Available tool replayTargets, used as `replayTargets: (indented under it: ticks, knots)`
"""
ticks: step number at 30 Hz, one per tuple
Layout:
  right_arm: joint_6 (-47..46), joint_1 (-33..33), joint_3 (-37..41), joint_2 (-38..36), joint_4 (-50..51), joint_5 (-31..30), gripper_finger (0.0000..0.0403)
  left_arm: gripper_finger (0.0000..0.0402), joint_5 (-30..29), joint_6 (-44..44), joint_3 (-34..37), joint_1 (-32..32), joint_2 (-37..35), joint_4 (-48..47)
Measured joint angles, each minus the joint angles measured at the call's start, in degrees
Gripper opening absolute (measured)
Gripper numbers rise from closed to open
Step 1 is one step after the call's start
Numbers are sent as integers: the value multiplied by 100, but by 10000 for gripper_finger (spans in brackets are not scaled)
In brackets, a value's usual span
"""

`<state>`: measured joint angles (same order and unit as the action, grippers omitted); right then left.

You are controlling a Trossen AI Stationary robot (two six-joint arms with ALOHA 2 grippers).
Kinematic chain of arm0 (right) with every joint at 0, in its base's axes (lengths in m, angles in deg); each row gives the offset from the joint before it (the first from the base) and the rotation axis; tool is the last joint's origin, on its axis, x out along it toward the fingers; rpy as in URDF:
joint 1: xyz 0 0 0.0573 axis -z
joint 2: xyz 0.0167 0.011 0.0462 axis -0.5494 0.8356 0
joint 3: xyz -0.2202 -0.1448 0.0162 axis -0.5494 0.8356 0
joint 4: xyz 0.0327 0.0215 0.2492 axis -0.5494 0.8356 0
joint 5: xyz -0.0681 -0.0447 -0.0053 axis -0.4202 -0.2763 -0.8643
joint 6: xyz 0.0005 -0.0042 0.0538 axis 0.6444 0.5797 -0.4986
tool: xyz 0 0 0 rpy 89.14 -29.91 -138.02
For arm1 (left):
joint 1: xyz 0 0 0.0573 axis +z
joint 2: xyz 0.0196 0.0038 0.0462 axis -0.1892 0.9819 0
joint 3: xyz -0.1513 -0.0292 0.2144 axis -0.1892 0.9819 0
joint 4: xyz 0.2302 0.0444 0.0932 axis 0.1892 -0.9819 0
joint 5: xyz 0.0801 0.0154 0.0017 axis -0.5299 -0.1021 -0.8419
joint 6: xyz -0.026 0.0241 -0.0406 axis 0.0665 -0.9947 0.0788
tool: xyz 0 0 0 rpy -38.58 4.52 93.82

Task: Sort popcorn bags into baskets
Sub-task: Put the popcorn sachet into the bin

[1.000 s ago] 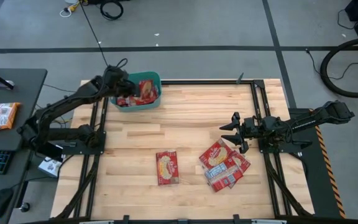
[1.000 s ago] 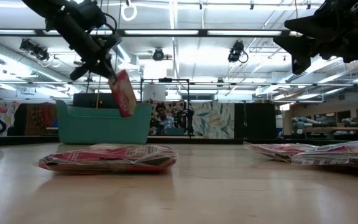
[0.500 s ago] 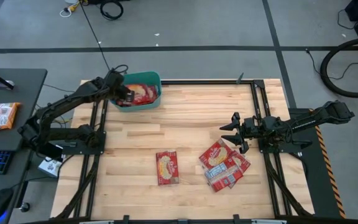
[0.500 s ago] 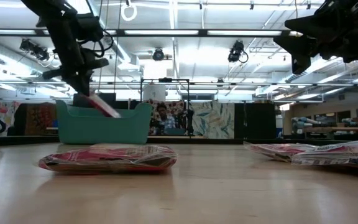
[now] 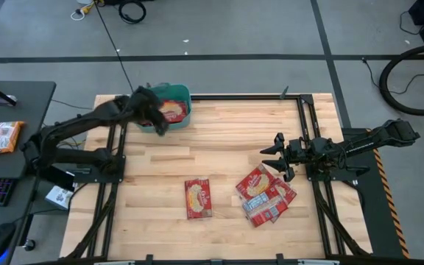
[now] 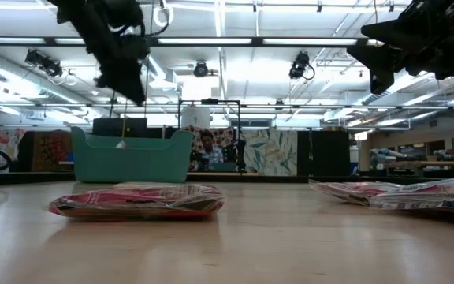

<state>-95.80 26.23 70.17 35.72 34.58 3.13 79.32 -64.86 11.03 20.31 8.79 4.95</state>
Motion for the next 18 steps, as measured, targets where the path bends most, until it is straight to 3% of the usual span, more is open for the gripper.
replayTargets:
  ticks: [4,11,18]
  knots:
    - [0,0,0,0,1,0,189,130,351,-35,0,-981,80,200]
    - [0,0,0,2,10,-11,189,130,358,903,7,-2623,353,194]
    - [-17,0,0,21,22,-44,189,130,-432,1126,0,-4296,1317,927]
